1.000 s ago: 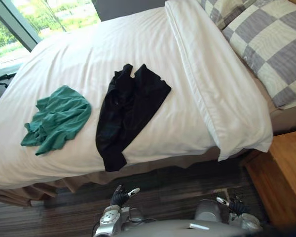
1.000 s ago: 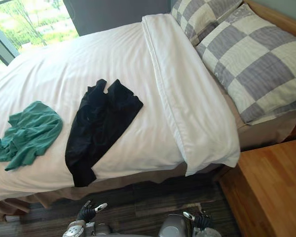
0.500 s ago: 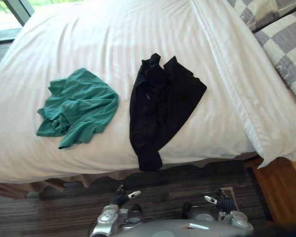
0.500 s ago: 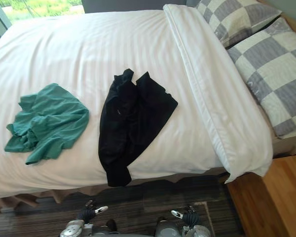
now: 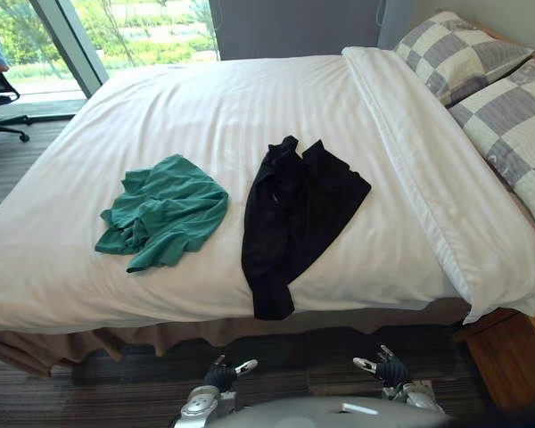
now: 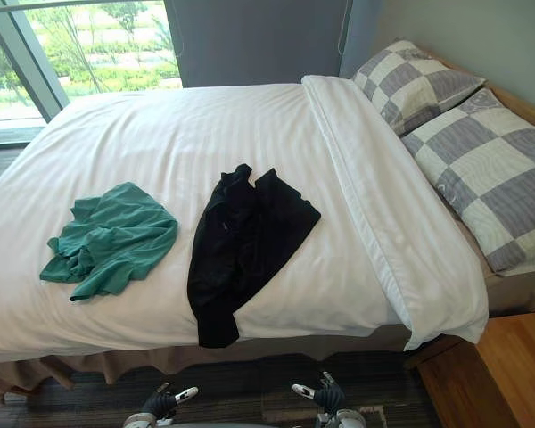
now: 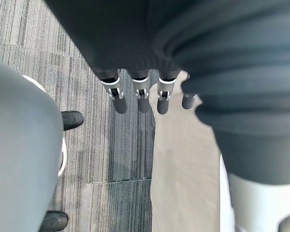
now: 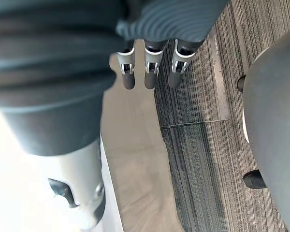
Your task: Tidy the bed and pick cloth on bed and put in laundry
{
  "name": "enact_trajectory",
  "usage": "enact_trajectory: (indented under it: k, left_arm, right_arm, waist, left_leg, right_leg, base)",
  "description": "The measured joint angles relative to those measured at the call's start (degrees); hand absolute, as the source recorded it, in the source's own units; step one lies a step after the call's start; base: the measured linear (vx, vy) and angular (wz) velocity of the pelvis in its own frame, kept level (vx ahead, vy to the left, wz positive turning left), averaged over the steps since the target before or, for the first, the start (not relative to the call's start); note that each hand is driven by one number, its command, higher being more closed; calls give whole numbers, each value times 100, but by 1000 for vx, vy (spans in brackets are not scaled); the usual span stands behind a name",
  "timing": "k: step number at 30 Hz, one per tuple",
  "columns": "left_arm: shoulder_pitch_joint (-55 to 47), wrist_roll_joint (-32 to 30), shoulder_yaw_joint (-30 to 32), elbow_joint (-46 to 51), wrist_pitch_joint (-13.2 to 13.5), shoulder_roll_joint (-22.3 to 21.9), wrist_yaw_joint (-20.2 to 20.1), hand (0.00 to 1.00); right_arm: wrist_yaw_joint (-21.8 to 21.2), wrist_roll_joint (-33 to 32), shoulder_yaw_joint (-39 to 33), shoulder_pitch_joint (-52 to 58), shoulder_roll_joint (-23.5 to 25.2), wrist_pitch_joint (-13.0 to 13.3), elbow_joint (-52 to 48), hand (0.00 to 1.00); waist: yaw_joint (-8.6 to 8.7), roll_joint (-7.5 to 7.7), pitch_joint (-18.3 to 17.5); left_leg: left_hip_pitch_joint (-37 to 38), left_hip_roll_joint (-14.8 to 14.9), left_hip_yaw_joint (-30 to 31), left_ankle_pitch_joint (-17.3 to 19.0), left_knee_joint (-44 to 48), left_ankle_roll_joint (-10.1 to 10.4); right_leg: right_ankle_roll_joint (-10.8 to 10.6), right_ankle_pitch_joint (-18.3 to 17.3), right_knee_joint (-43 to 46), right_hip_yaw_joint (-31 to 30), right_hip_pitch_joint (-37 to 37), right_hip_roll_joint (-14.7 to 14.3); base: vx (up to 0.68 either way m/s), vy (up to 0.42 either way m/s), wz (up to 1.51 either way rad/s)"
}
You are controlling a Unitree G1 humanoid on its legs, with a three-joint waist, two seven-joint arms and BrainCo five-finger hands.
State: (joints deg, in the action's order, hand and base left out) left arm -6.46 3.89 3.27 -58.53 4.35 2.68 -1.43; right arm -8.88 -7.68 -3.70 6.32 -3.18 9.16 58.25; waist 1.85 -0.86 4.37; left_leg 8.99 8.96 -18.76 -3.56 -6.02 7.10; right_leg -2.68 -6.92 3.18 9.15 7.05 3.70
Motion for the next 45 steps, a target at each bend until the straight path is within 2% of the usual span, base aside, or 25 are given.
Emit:
enact_trajectory:
  k: [5, 8, 10, 13, 15, 17, 20, 23, 25, 29, 33, 34, 38, 42, 45]
  left_arm:
    - [19, 202, 484, -144, 102, 18, 19, 0]
    - [21, 772, 901, -151, 111, 13, 65, 0]
    - [27, 1222, 1226, -144, 133, 26, 121, 0]
    - [2, 1725, 1660, -140, 159, 76, 261, 0]
    - [-52, 2027, 1832, -130, 292, 90, 348, 0]
    - [-60, 2358, 1977, -120, 467, 87, 375, 0]
    - [-102, 2822, 1982, 31, 664, 99, 370, 0]
    - [-48, 3209, 2078, 460, 873, 155, 271, 0]
    - [71, 3376, 2279, 756, 959, 356, 249, 0]
    - [317, 3372, 2625, 1184, 1016, 888, 315, 0]
    - [575, 3365, 3180, 1707, 990, 1816, 323, 0]
    - [665, 3299, 3321, 1936, 983, 2186, 326, 0]
    - [913, 2523, 3369, 2819, 1018, 3005, 420, 0]
    - [1127, 1630, 3253, 3736, 1005, 3227, 546, 0]
    - [1220, 1221, 3037, 4142, 838, 3233, 683, 0]
  right_arm:
    - [142, -125, -11, 13, 52, 113, 6, 0]
    - [417, -119, -43, 29, 78, 381, -6, 0]
    - [513, -115, -154, 116, 92, 374, -45, 0]
    - [529, -88, -494, 163, 78, 319, -47, 0]
    - [516, -21, -640, 244, 69, 251, -57, 0]
    - [477, 10, -721, 269, 52, 227, -46, 0]
    - [430, 61, -774, 289, 93, 201, -38, 0]
    - [404, 298, -944, 296, 127, 201, 20, 0]
    - [432, 649, -972, 303, 126, 208, 32, 0]
    - [521, 1133, -966, 393, 85, 209, 8, 0]
    - [592, 1130, -887, 696, 74, 147, -53, 0]
    - [612, 1125, -851, 835, 58, 121, -103, 0]
    - [680, 1064, -690, 1132, 47, 118, -257, 0]
    - [678, 999, -724, 1188, 45, 125, -332, 0]
    - [679, 957, -822, 1197, 80, 132, -341, 0]
  waist:
    - [-4, 93, 60]
    - [-40, 167, 107]
    - [-169, 195, 104]
    - [-204, 220, 172]
    - [-208, 244, 169]
    - [-285, 277, 177]
    - [-276, 306, 208]
    - [-291, 335, 226]
    - [-288, 323, 240]
    - [-296, 282, 267]
    - [-343, 331, 236]
    - [-379, 341, 230]
    - [-468, 335, 209]
    - [-471, 289, 180]
    - [-462, 287, 169]
  left_leg:
    - [0, -92, 145, -29, -3, -27]
    - [-43, -189, 386, -50, -6, -59]
    - [-127, -244, 448, -56, -6, -71]
    - [-202, -325, 475, -15, -6, -107]
    - [-194, -364, 330, 15, -6, -151]
    - [-184, -494, 399, -28, -6, -210]
    - [-168, -622, 559, -38, -6, -220]
    - [-136, -705, 731, -36, -10, -220]
    - [-104, -713, 864, -26, -12, -226]
    - [-86, -698, 1005, 98, -12, -302]
    - [-70, -658, 973, 161, -11, -318]
    - [-53, -640, 953, 185, -10, -326]
    - [26, -606, 891, 200, -8, -359]
    - [75, -606, 896, 174, 13, -375]
    - [75, -579, 705, 71, 35, -223]
  right_leg:
    - [-41, -218, 358, 128, -83, 105]
    - [-95, -356, 463, 389, -48, 267]
    - [-119, -383, 496, 527, -36, 339]
    - [-189, -368, 428, 829, 125, 471]
    - [-235, -363, 348, 994, 281, 564]
    - [-287, -386, 323, 1082, 376, 656]
    - [-291, -389, 311, 1244, 543, 757]
    - [-291, -389, 280, 1397, 721, 806]
    - [-289, -390, 280, 1521, 832, 799]
    - [-286, -392, 260, 1634, 947, 761]
    - [-281, -388, 271, 1671, 988, 765]
    - [-250, -368, 302, 1664, 992, 787]
    - [-78, -247, 500, 1549, 958, 772]
    - [-54, -46, 610, 1471, 914, 767]
    - [-74, 20, 825, 1126, 721, 777]
  base:
    - [-18, 6, 15]
    - [-36, 33, 43]
    - [7, 37, 40]
    - [36, 53, 52]
    - [78, 70, 53]
    - [99, 75, 37]
    - [82, 51, 42]
    - [60, 27, 41]
    - [29, -18, 33]
    - [2, -33, 18]
    - [24, -22, 8]
    - [51, -7, 4]
    - [93, 28, 4]
    - [142, 42, 10]
    - [123, 10, -6]
